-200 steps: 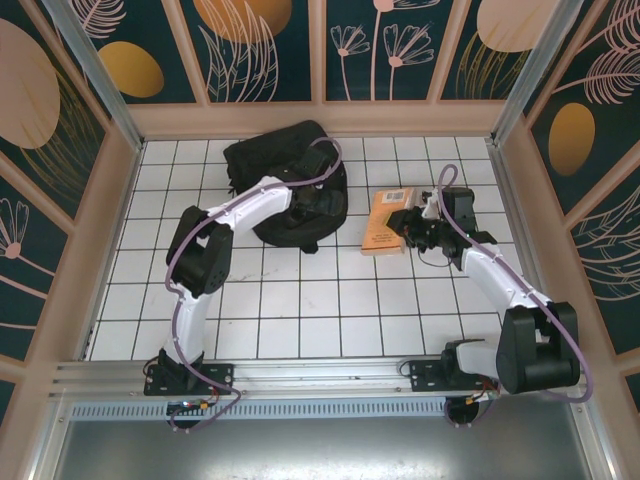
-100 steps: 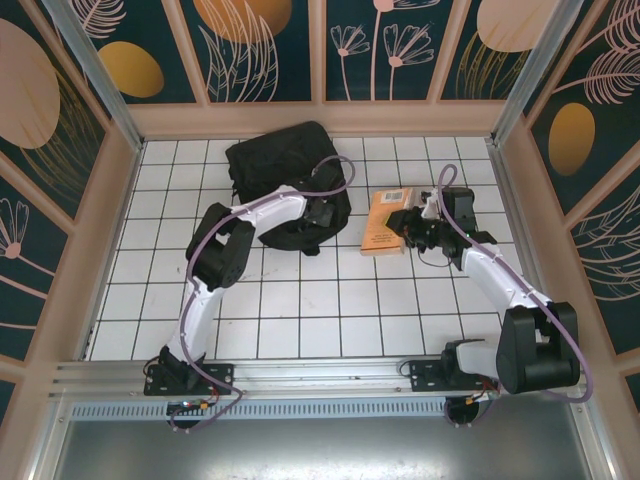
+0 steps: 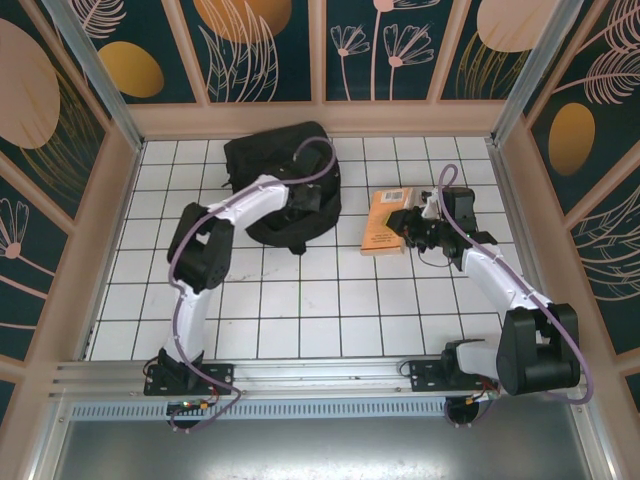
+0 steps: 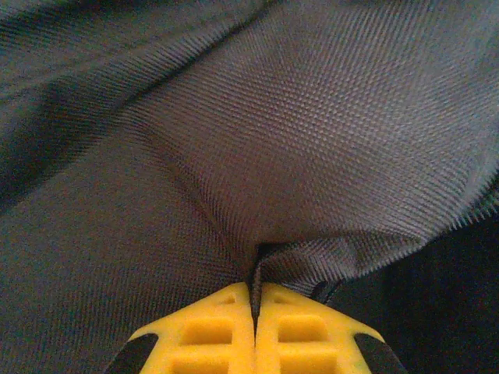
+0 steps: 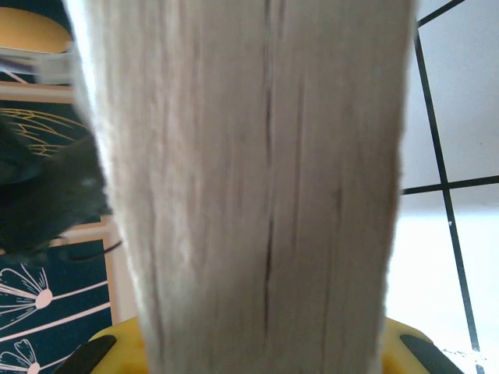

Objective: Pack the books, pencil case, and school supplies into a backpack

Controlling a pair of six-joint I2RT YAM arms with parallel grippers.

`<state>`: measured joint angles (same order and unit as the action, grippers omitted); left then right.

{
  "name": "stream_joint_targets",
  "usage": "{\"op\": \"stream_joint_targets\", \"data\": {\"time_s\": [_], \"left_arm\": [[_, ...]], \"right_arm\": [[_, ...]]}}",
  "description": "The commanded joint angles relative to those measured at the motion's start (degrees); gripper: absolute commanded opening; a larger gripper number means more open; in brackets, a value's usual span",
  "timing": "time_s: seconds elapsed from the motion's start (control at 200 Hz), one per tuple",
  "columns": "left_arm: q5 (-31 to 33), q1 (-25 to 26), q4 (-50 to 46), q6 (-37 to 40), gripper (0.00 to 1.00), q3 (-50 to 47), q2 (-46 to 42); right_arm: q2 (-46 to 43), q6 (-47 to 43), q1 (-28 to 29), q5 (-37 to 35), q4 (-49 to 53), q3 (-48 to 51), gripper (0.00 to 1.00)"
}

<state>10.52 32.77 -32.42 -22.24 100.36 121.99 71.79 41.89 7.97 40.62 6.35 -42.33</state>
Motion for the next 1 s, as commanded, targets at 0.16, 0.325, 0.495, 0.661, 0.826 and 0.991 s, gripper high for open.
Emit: {"op": "stream_joint_targets", "data": {"time_s": [0.16, 0.325, 0.495, 0.661, 0.826, 0.991], "left_arm": [[6.94, -2.5, -2.9, -2.79, 0.0, 15.69, -10.4], [6.13, -2.67, -6.34, -2.19, 0.0, 23.75, -8.8], [1.18, -3.11, -5.94, -3.24, 0.0, 24.93, -8.58], [-5.22, -3.61, -5.72, -4.33, 0.0, 25.52, -6.74], [-12.68, -3.77, -6.03, -6.3, 0.0, 27.65, -4.09], [-15.47, -3.79, -5.93, -7.45, 0.0, 29.08, -3.3]], "right_arm": [[-2.18, 0.61, -0.04, 2.09, -3.48, 0.52, 0.0], [-2.4, 1.24, 1.04, 2.11, -4.41, -0.64, 0.0], [-0.62, 3.83, 6.0, 2.4, -8.48, -4.85, 0.0], [1.18, 5.13, 12.27, 3.01, -11.51, -11.97, 0.0], [6.1, 6.17, 17.16, 2.36, -11.63, -17.77, 0.0], [14.04, 7.67, 20.34, -0.52, -8.28, -22.35, 0.0]]}}
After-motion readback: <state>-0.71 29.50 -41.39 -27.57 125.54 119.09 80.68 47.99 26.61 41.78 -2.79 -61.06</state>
